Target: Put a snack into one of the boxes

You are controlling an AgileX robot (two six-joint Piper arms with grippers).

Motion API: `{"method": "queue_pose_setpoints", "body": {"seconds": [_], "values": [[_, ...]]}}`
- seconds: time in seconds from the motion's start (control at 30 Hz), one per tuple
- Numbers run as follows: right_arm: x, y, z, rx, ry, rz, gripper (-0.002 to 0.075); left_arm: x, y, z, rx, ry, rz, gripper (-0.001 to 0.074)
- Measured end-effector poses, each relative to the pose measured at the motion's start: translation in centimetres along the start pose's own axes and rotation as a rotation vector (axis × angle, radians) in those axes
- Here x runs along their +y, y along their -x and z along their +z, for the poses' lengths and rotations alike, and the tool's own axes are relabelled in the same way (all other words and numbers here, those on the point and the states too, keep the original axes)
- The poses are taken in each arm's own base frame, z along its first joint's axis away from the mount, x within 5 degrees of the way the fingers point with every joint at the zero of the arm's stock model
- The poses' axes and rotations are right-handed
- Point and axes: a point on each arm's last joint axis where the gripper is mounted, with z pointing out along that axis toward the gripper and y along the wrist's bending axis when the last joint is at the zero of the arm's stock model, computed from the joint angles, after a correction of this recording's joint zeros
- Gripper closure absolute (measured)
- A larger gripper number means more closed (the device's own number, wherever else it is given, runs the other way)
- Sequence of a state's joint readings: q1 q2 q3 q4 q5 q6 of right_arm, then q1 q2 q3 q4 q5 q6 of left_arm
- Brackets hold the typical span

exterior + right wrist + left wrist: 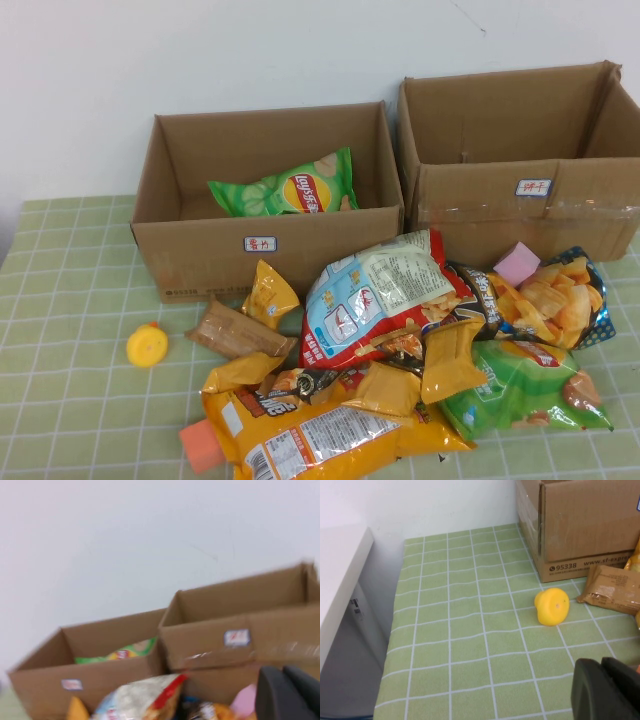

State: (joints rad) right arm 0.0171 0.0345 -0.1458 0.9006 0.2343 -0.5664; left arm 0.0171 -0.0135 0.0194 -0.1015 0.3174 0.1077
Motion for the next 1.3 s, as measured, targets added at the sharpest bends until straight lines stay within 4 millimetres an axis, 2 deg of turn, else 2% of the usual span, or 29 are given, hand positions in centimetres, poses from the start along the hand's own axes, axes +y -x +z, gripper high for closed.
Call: {"method": "queue_pose_setpoints", "body": {"seconds": [0.13,0.27,0.43,0.6,0.73,0.77,0.83,0.97,1.1,1.17,1.2,1.3], "values": [[1.0,3.7,1.4,0.063,0.000,-0.207,0.0728,0.0,0.0,0.0,0.001,0.000,0.000,0.0737],[1.6,7.0,4.5,0.221,0.017,-0.340,0.0728,0.0,0.0,0.0,0.001,0.000,0.000,0.0737],[1.6,9.1,8.9,0.482,0.070,-0.451,0.0728,0.0,0.0,0.0,0.002,0.000,0.000,0.0737],[0.6,9.8,13.4,0.721,0.108,-0.515,0.0728,0.0,0.0,0.0,0.002,0.000,0.000,0.0737],[-0.3,9.3,16.7,0.860,0.122,-0.518,0.0728,0.0,0.0,0.0,0.003,0.000,0.002,0.0737],[-0.4,8.4,18.4,0.949,0.128,-0.523,0.0728,0.0,0.0,0.0,0.003,0.000,0.002,0.0737],[-0.4,7.0,20.0,1.050,0.108,-0.533,0.0728,0.0,0.0,0.0,0.003,0.000,0.002,0.0737],[-0.6,4.5,22.2,1.177,-0.005,-0.539,0.0728,0.0,0.0,0.0,0.003,0.000,0.002,0.0737],[-1.8,2.7,24.2,1.221,-0.147,-0.475,0.0718,0.0,0.0,0.0,0.003,0.000,0.002,0.0737],[-2.4,2.0,25.3,1.231,-0.194,-0.417,0.0668,0.0,0.0,0.0,0.003,0.000,0.002,0.0738],[-2.7,1.7,25.7,1.235,-0.214,-0.386,0.0618,0.0,0.0,0.0,0.003,0.000,0.002,0.0738],[-3.4,0.5,27.0,1.255,-0.244,-0.297,0.0388,0.0,0.0,0.0,0.003,0.000,0.002,0.0737]]}}
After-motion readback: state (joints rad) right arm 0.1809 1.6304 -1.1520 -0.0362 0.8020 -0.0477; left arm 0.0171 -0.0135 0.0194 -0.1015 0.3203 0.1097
